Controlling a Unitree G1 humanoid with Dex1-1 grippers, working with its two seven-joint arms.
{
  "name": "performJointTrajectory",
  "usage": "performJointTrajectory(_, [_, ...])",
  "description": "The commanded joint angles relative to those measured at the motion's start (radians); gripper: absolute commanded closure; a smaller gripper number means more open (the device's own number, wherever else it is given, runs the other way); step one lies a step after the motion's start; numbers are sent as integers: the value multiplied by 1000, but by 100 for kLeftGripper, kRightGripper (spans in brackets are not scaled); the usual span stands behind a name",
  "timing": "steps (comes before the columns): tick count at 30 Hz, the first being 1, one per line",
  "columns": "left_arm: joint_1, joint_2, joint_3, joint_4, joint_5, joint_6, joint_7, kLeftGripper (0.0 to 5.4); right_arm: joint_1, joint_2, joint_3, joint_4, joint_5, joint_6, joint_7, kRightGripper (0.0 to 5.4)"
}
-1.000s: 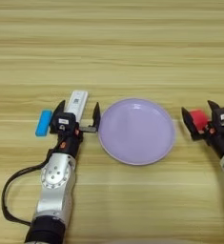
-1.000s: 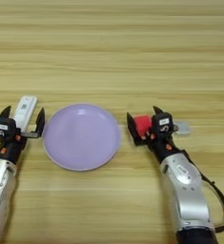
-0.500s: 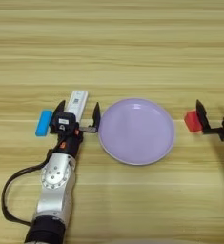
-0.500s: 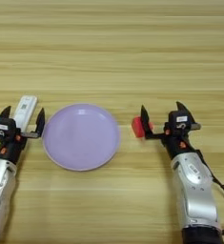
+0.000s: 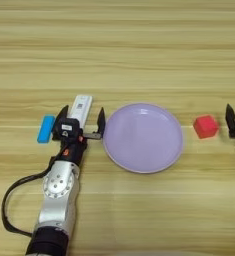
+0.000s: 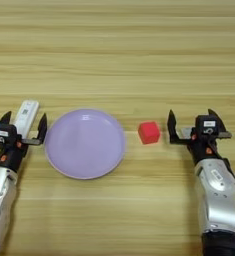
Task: Move the objects on the table
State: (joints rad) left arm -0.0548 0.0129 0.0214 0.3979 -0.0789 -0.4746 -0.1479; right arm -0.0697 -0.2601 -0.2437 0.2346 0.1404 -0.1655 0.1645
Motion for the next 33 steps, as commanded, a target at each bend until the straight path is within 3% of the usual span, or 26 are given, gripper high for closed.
performJointTrajectory(1, [9, 1, -3, -1, 10, 13, 3, 0, -22, -19, -11, 40, -10, 0, -7, 3])
performJointTrajectory(11, [9, 0, -4, 0, 12, 12, 5, 0, -47, -34, 0, 149, -28, 10, -1, 3])
performJointTrajectory(21, [14, 2, -4, -6, 11, 13, 6, 0, -50, -34, 2, 168, -25, 5, 3, 3])
performJointTrajectory(33, [13, 4, -3, -5, 11, 12, 7, 0, -66, -29, -3, 232, -4, 60, 13, 3])
